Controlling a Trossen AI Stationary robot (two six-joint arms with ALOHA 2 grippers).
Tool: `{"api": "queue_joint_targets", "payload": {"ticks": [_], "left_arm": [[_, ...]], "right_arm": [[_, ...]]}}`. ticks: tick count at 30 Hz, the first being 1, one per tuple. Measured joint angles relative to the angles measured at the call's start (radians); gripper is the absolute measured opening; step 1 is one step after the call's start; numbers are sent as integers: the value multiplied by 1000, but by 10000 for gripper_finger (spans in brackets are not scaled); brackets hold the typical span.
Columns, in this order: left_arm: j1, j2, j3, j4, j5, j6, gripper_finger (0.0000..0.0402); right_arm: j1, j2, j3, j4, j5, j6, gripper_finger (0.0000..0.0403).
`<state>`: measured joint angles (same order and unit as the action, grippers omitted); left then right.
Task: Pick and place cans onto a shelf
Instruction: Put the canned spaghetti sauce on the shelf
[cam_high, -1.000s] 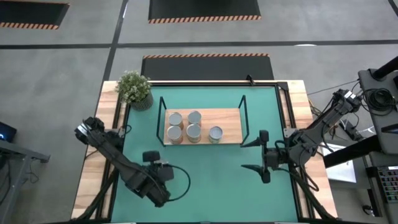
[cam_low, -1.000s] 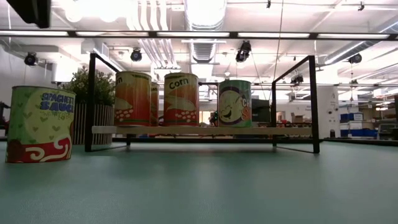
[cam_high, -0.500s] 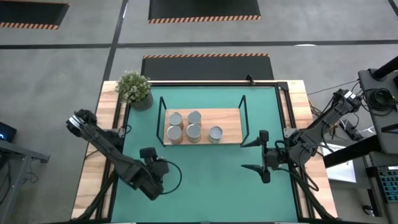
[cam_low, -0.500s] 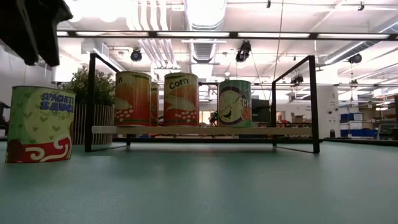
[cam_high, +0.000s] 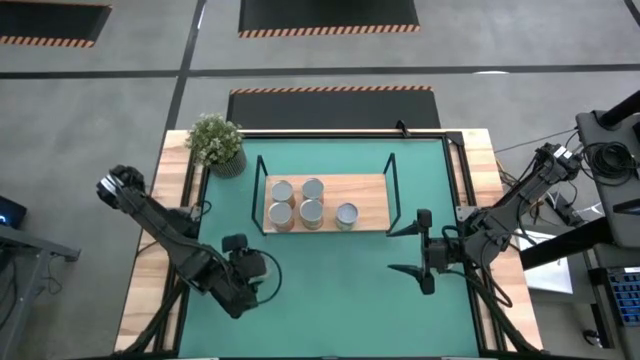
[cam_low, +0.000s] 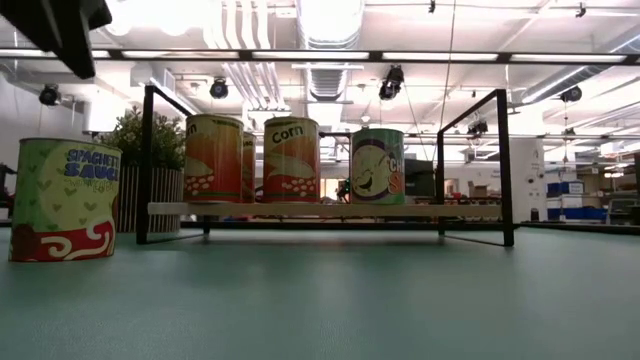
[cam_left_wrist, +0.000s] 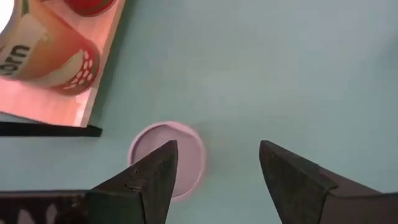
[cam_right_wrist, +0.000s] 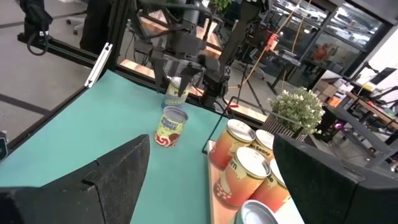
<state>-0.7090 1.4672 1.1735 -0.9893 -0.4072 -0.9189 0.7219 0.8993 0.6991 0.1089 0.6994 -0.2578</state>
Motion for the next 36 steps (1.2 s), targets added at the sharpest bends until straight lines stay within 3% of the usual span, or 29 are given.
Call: {"api": "queue_joint_targets", "payload": {"ticks": [8,19,28,36], "left_arm": [[10,-63,-149,17,-20,-96,240],[18,-101,-293,191,-30,-100,303],[18,-103,-330,245,-57,-97,309],[17,-99,-333,255,-21,-128,309]], "right_arm": [[0,0,0,-4,0,23,327],[0,0,0,-7,0,23,327],[0,0,0,-9,0,23,327],[0,0,0,-29,0,39,327]]}}
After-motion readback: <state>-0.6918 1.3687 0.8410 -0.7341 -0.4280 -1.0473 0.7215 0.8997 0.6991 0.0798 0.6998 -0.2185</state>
